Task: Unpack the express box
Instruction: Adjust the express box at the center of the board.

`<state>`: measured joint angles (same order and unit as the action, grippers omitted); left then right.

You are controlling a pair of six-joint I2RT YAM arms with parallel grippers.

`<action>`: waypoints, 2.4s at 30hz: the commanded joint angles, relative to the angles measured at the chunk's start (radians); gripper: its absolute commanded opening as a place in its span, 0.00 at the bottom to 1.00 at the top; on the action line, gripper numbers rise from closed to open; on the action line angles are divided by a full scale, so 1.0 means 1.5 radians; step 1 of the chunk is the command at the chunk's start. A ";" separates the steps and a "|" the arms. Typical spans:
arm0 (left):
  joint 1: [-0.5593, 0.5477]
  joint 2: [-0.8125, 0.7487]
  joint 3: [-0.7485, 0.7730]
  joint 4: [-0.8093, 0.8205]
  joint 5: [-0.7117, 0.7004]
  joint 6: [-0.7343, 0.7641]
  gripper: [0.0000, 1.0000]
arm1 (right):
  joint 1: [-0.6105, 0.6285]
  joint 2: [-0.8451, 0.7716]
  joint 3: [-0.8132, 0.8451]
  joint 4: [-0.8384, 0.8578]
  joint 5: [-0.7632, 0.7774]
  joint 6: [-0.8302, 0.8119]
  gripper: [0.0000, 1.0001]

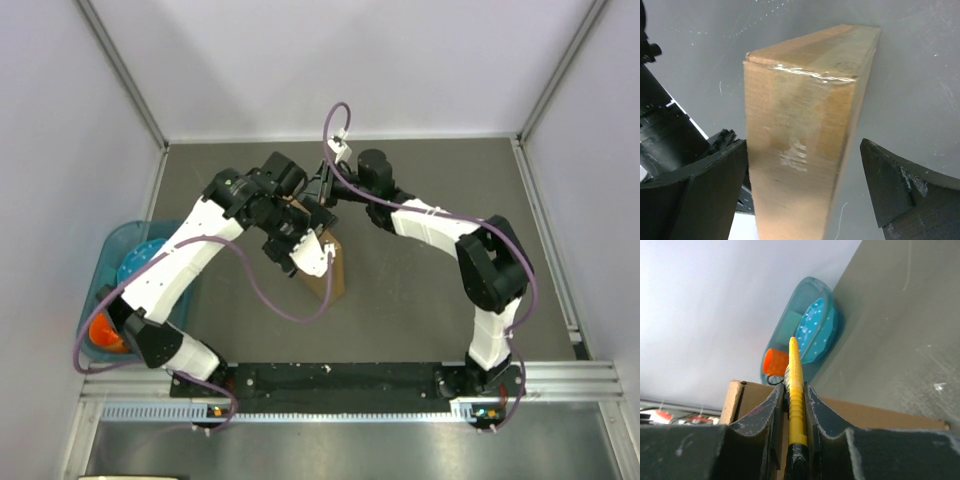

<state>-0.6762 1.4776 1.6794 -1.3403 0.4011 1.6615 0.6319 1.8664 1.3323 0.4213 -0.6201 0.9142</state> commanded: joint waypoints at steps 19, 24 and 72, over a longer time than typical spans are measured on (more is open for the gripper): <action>-0.011 0.113 0.122 -0.096 -0.010 -0.181 0.99 | 0.019 0.058 0.143 -0.054 -0.190 -0.059 0.00; -0.011 0.117 0.086 -0.130 -0.040 -0.205 0.99 | 0.009 0.039 0.166 -0.197 -0.122 -0.140 0.00; 0.163 0.173 0.075 -0.130 0.182 -0.383 0.92 | -0.096 -0.121 0.023 -0.266 -0.072 -0.210 0.00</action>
<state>-0.4408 1.6695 1.7500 -1.3445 0.5564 1.2335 0.5133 1.7603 1.3739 -0.0086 -0.7193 0.6189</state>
